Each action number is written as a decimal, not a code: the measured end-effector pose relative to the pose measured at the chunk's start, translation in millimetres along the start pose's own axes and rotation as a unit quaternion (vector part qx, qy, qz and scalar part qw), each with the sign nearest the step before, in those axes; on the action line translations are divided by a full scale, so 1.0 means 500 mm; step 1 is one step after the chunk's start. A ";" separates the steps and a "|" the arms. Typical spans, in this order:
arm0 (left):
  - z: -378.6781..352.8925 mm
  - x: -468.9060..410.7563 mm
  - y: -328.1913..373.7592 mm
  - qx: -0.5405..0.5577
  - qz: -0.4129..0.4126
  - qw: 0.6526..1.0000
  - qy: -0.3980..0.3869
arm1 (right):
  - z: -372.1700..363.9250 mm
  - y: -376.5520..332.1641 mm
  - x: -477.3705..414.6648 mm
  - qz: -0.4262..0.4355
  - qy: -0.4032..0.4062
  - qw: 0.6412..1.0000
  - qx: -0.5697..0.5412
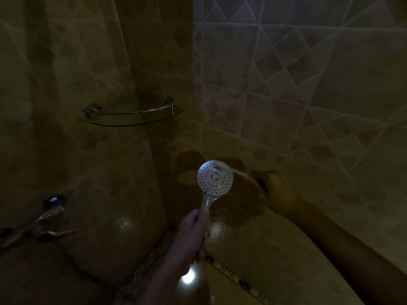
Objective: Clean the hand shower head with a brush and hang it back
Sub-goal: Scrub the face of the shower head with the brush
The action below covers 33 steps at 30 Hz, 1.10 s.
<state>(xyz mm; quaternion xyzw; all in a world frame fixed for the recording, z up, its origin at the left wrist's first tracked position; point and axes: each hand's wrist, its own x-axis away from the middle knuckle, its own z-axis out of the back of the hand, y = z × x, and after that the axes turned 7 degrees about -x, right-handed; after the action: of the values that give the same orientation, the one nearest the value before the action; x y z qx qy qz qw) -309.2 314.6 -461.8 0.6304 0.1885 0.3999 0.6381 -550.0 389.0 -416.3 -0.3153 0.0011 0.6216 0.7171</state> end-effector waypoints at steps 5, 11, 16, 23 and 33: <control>-0.001 0.008 0.001 0.017 0.000 1.000 -0.010 | 0.018 -0.048 0.023 0.045 -0.073 0.995 -0.059; -0.004 0.007 0.003 0.010 0.011 1.000 -0.011 | 0.007 0.003 0.006 -0.028 0.045 0.998 -0.016; -0.004 0.011 0.005 0.013 0.005 1.000 -0.026 | 0.001 -0.027 0.038 0.039 -0.105 0.993 -0.047; -0.010 0.012 0.000 0.014 0.013 0.999 -0.031 | 0.015 0.000 0.032 -0.018 -0.003 0.999 -0.049; -0.009 0.015 0.012 0.025 0.014 0.998 -0.051 | 0.030 -0.010 0.033 0.020 0.031 0.999 -0.030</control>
<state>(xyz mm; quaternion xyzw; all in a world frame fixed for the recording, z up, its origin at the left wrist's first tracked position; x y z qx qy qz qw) -309.5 322.3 -454.9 0.6680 0.1569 0.3717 0.6253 -547.5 410.5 -408.4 -0.3561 0.0112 0.6256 0.6941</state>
